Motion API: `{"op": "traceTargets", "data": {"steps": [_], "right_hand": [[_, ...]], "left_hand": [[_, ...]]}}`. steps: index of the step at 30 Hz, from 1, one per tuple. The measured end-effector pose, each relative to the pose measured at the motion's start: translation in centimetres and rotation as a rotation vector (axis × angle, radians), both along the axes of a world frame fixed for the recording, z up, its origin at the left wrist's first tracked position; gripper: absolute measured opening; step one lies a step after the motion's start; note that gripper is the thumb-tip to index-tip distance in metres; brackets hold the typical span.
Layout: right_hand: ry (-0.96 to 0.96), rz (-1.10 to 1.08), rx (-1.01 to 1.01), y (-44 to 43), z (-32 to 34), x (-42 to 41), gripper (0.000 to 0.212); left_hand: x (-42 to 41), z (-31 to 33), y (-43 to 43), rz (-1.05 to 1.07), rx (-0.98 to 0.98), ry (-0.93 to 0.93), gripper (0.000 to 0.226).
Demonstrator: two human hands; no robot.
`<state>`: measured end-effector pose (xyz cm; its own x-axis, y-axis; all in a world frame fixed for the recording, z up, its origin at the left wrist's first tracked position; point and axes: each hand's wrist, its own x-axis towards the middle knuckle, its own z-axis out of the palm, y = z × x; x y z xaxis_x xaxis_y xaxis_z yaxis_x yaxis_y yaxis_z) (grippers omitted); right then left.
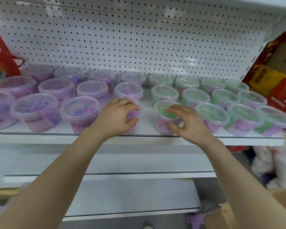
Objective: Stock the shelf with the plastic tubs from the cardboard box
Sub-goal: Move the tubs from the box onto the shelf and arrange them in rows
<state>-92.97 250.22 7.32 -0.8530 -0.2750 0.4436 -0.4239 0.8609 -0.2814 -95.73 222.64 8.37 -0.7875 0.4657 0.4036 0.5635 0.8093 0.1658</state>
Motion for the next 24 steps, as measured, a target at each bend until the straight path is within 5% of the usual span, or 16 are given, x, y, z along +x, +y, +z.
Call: {"op": "traceTargets", "data": {"steps": [4,18,24], "right_hand": [[-0.032,0.017,0.022,0.0,0.3,0.7,0.049],[0.313,-0.066,0.152,3.4,1.9,-1.8,0.031],[0.054,-0.394,0.209,11.4,4.2,-10.4,0.036]], "left_hand": [[0.3,0.2,-0.5,-0.016,-0.002,0.003,0.046],[-2.6,2.7,6.4,0.052,0.02,0.146,0.029],[-7.3,3.6,13.7,0.085,-0.101,0.007,0.038]]}}
